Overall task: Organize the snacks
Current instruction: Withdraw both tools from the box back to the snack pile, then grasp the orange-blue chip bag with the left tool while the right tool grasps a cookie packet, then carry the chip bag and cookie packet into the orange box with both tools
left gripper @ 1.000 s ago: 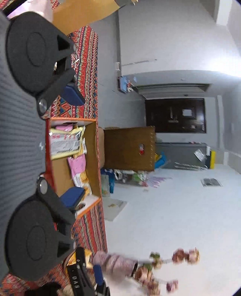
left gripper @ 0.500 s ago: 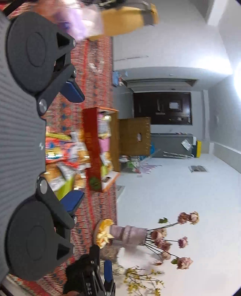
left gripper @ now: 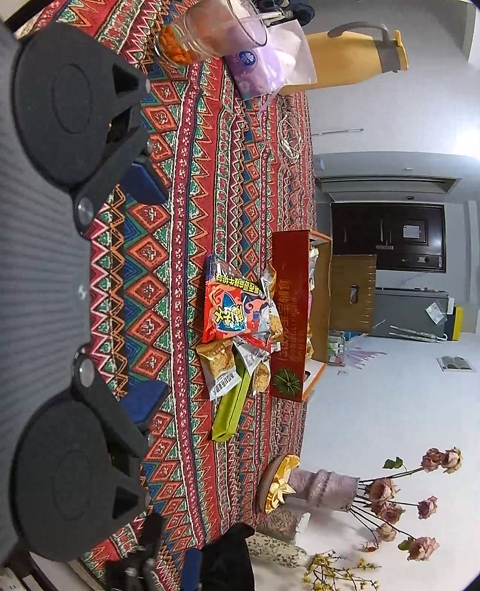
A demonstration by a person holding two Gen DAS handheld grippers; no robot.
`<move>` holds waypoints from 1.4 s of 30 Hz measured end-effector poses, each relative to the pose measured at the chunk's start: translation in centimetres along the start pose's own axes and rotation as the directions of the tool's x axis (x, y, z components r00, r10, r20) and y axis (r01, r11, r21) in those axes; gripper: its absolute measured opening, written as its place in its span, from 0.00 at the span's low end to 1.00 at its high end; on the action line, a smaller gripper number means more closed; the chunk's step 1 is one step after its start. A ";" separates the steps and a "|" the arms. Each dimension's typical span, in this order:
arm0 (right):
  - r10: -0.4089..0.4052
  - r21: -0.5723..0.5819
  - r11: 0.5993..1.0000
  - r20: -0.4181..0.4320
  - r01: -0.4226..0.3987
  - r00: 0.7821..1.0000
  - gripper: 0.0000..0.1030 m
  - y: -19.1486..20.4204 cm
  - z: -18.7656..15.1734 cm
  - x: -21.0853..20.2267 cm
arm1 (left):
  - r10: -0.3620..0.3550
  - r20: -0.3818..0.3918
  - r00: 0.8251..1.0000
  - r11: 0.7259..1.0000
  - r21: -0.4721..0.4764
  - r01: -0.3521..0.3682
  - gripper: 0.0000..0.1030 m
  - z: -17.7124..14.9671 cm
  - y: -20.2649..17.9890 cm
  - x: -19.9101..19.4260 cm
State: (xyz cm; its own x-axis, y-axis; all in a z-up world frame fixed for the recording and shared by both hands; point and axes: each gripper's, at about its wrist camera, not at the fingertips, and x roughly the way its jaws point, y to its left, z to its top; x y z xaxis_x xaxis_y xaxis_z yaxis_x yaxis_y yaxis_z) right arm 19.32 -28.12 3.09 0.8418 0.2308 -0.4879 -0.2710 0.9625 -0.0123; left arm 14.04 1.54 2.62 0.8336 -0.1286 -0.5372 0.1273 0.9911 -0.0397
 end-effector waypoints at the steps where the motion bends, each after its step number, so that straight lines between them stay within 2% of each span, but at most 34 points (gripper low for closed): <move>1: 0.000 -0.008 1.000 -0.005 0.000 1.000 0.97 0.1 -0.1 0.3 | -0.001 -0.002 1.000 1.000 0.000 0.001 1.00 0.1 0.0 0.3; 10: 0.035 -0.058 0.998 -0.051 -0.038 0.998 0.97 0.2 1.5 4.9 | -0.042 -0.040 0.998 0.999 -0.003 0.042 1.00 2.0 0.4 5.5; 13: 0.021 -0.092 0.995 -0.061 -0.027 0.998 0.97 0.3 2.5 7.2 | -0.049 -0.024 0.999 0.998 0.040 0.050 1.00 3.7 0.1 8.8; 16: 0.015 -0.105 0.994 -0.062 -0.021 0.998 0.96 0.3 3.5 9.0 | -0.072 0.006 0.997 0.989 0.134 0.070 1.00 5.4 -1.0 12.9; 19: 0.021 -0.106 0.994 -0.068 -0.029 0.997 0.96 0.2 4.1 10.2 | -0.110 -0.028 0.994 0.981 0.160 0.113 0.99 7.2 -1.4 17.2; 22: 0.027 -0.132 0.990 -0.081 -0.038 0.996 0.95 0.2 4.7 11.3 | -0.128 -0.084 0.988 0.982 0.129 0.138 0.97 8.2 -1.2 20.8; 23: 0.031 -0.147 0.988 -0.085 -0.043 0.996 0.95 0.3 4.9 11.6 | -0.127 -0.101 0.987 0.985 0.106 0.138 0.95 8.4 -0.8 21.8; 24: 0.043 -0.169 0.984 -0.093 -0.058 0.995 0.95 0.4 5.3 12.2 | -0.128 -0.112 0.985 0.987 0.085 0.138 0.84 8.5 -0.4 22.5; 25: 0.054 -0.191 0.979 -0.102 -0.073 0.993 0.95 0.5 5.6 12.6 | -0.138 -0.128 0.982 0.987 0.061 0.147 0.78 8.4 0.0 22.9; 26: 0.066 -0.219 0.972 -0.110 -0.089 0.992 0.95 0.7 5.9 13.2 | -0.176 -0.140 0.974 0.983 0.028 0.181 0.69 8.2 0.6 23.2; 28: 0.101 -0.277 0.952 -0.124 -0.132 0.987 0.92 1.2 6.7 14.4 | -0.197 -0.135 0.971 0.980 -0.014 0.197 0.61 7.9 1.5 22.5; 31: 0.165 -0.369 0.906 -0.145 -0.208 0.976 0.88 2.2 7.6 16.6 | -0.158 -0.123 0.980 0.987 -0.028 0.156 0.61 7.1 2.7 20.5; 33: 0.199 -0.425 0.871 -0.153 -0.246 0.968 0.80 3.0 8.0 18.2 | -0.135 -0.117 0.984 0.991 -0.040 0.131 0.61 6.4 3.6 19.0; 36: 0.294 -0.484 0.797 -0.210 -0.360 0.932 0.78 3.9 8.5 20.6 | -0.117 -0.106 0.987 0.993 -0.048 0.112 0.61 5.5 4.8 16.8; 37: 0.296 -0.492 0.784 -0.238 -0.378 0.925 0.77 4.3 8.8 21.4 | -0.108 -0.101 0.989 0.993 -0.050 0.103 0.61 5.3 5.2 16.1; 38: 0.313 -0.484 0.781 -0.245 -0.395 0.918 0.77 4.5 9.1 21.9 | -0.097 -0.099 0.990 0.994 -0.051 0.092 0.61 5.1 5.6 15.5; 40: 0.359 -0.455 0.766 -0.284 -0.454 0.889 0.77 4.6 9.6 22.8 | -0.090 -0.104 0.991 0.995 -0.043 0.085 0.63 4.5 6.2 14.6; 42: 0.391 -0.394 0.776 -0.312 -0.492 0.866 0.75 4.0 9.9 23.5 | -0.086 -0.105 0.991 0.996 -0.047 0.081 0.64 4.1 6.5 14.2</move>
State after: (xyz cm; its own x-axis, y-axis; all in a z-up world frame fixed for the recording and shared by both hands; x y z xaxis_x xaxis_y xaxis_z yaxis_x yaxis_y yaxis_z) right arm 42.67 -17.43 0.24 0.4771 0.5315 -0.6999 -0.8087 0.5773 -0.1129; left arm 28.93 5.96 -1.80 0.7588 -0.2086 -0.6170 0.1689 0.9779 -0.1230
